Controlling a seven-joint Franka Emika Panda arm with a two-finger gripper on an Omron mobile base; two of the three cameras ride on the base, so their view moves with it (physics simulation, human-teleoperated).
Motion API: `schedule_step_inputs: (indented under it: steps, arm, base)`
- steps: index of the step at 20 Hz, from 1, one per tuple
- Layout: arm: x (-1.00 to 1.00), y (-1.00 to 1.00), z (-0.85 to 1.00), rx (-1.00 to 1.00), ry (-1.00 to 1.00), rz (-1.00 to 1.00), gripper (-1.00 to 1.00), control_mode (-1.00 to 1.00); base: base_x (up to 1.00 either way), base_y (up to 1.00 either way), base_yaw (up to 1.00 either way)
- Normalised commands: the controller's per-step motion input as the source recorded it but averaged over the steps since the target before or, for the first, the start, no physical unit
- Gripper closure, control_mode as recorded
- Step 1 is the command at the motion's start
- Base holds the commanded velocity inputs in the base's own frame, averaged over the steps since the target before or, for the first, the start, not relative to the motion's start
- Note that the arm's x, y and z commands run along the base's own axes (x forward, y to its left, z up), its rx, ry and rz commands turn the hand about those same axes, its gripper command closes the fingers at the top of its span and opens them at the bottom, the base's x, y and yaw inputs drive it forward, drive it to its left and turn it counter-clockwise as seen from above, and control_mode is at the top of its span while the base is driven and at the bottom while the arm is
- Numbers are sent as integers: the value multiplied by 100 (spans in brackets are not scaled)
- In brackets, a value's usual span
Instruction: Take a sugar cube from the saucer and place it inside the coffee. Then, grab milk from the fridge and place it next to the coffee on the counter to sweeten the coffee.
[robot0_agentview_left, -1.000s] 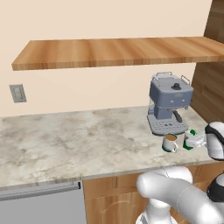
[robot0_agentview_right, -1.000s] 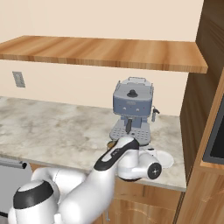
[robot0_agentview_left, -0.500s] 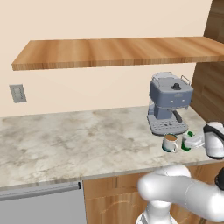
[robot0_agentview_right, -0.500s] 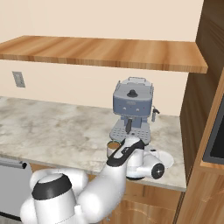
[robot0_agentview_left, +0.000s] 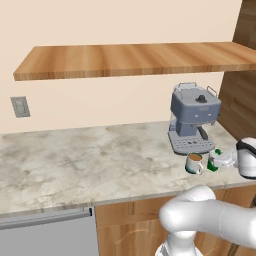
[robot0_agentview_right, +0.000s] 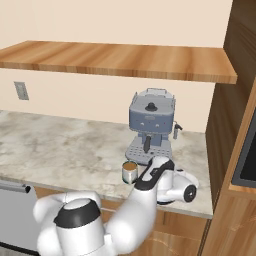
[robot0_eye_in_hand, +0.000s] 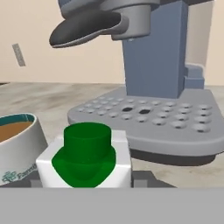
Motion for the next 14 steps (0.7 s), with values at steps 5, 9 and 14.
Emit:
schedule_step_inputs:
  steps: [5, 9, 14]
  arm:
    - [-18, 0, -18, 0, -11, 2, -100, -100]
    - [-11, 0, 0, 0, -5, 0, -100, -100]
    - [-18, 1, 0, 0, 0, 0, -100, -100]
  base:
    - [0, 0, 0]
    - [0, 0, 0]
    - [0, 0, 0]
